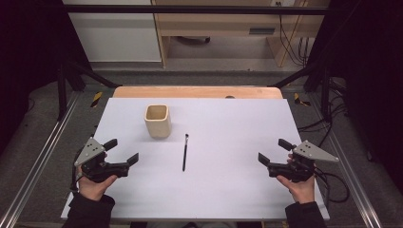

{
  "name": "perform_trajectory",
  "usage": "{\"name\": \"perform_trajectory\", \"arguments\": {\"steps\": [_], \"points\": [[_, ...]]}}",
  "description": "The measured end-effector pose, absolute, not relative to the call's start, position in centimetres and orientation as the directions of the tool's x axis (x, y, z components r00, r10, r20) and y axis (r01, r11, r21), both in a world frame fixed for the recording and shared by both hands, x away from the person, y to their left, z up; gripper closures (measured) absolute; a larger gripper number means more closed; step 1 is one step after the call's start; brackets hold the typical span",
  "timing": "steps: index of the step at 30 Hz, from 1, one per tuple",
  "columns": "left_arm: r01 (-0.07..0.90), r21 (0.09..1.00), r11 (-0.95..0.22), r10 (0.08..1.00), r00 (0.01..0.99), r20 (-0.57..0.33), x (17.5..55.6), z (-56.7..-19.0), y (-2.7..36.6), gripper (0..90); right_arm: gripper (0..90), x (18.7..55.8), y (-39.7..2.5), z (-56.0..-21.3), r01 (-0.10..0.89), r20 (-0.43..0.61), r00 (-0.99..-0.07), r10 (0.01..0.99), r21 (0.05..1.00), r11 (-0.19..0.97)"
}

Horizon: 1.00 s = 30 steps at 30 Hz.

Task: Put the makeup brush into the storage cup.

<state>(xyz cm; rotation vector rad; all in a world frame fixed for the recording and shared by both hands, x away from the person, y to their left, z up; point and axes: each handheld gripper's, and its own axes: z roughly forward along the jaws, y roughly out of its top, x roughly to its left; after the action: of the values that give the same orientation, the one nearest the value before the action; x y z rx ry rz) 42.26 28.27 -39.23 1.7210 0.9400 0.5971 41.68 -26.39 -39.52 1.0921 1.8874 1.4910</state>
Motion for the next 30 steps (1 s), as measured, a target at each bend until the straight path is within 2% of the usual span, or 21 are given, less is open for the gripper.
{"name": "perform_trajectory", "arguments": {"steps": [15, 30], "points": [[0.306, 0.939, -0.160, 0.817, 0.574, -0.047, 42.7, -38.8, 26.4, 4.7, 6.4, 41.7, -26.4, -39.6, 0.287, 0.091, -0.558, 0.825, 0.954, 0.089], [0.324, 0.928, -0.186, 0.803, 0.594, -0.047, 44.7, -38.5, 22.9, 5.4, 6.4, 41.7, -26.1, -39.8, 0.293, 0.086, -0.565, 0.821, 0.951, 0.102]]}}
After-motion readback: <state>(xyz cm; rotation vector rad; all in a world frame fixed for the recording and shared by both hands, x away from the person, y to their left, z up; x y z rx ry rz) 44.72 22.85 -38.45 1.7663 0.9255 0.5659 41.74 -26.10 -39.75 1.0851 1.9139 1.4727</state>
